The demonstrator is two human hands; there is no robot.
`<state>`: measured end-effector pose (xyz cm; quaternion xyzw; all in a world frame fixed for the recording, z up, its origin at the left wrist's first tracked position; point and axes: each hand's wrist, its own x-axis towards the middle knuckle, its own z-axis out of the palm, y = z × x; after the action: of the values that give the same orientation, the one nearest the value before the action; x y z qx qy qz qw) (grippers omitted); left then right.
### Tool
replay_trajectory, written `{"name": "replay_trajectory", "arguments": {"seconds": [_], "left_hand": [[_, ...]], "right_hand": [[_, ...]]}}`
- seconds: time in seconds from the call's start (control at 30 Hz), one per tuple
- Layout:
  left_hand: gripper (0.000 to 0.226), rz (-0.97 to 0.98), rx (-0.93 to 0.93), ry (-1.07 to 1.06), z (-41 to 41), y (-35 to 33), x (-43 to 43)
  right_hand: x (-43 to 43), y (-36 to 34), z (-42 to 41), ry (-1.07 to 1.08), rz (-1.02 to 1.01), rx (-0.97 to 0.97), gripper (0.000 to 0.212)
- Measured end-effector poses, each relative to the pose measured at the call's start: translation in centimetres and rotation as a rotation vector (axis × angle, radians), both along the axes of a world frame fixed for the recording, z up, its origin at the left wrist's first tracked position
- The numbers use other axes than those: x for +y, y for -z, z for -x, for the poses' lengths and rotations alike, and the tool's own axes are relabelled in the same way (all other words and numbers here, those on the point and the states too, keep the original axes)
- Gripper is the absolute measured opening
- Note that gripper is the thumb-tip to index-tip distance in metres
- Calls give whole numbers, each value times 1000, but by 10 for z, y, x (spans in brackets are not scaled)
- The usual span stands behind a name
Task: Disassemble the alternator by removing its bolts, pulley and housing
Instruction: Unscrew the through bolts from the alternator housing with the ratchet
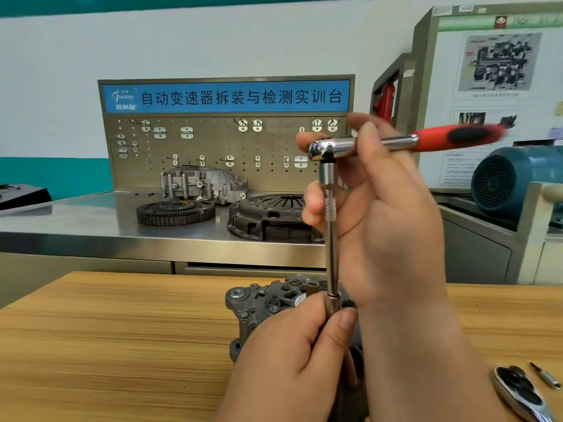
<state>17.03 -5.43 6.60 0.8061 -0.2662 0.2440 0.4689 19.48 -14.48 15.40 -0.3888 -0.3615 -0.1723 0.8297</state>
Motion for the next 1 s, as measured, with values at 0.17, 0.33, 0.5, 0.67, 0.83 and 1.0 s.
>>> {"name": "replay_trajectory", "arguments": {"seconds": [0.17,0.33,0.5,0.67,0.83,1.0], "left_hand": [[29,-6,16,-4,0,0,0],[42,13,-3,21,1,1,0],[31,-5,11,-12,1,-1,1],[26,11,51,-11,1,-1,-1],[37,50,8,15,2,0,-1],[48,35,-21,-11,0,2,1]], "right_hand": [[3,5,-3,821,167,-486,13],[-1,1,0,63,5,-43,19],[-1,2,-3,12,33,-92,22],[-1,4,-2,600,161,-392,20],[1,2,-1,163,62,-102,26],[3,2,1,155,77,-110,26]]}}
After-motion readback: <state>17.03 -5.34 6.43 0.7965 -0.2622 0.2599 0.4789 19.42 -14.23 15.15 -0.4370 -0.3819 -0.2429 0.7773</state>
